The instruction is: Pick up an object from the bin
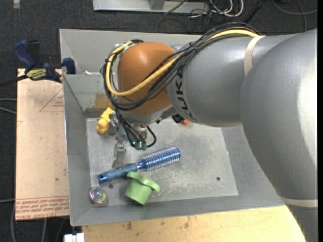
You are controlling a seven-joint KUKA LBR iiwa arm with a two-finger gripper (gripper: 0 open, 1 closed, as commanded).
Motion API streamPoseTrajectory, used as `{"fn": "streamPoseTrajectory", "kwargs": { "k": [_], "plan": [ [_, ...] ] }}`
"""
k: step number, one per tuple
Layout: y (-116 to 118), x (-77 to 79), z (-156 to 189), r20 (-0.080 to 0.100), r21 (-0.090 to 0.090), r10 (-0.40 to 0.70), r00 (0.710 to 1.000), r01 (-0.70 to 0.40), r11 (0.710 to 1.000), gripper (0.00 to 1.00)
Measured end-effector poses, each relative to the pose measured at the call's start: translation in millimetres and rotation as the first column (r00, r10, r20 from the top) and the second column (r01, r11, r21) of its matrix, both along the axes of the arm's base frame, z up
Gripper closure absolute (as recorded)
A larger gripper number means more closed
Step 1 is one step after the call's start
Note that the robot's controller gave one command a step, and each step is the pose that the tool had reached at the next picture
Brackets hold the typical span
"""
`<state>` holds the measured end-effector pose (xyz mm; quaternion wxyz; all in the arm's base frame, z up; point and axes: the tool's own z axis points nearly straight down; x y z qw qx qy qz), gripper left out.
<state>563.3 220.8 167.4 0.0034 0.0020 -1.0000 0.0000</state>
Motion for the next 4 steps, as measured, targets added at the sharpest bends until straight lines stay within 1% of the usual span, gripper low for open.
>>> {"fn": "streamPoseTrajectory", "kwargs": {
  "k": [1,2,3,4],
  "plan": [
    [-54,-31.1,-99,0.003,0.001,0.37,0.929,-0.37,0.929,0.0],
    [-53,-29.9,-97,0.007,0.002,0.37,0.929,-0.37,0.929,1.0],
    [-68,-31.2,27,0.016,-0.001,0.367,0.93,-0.367,0.93,1.0],
    [-83,-25.4,131,0.016,-0.003,0.544,0.839,-0.544,0.839,1.0]
  ]
}}
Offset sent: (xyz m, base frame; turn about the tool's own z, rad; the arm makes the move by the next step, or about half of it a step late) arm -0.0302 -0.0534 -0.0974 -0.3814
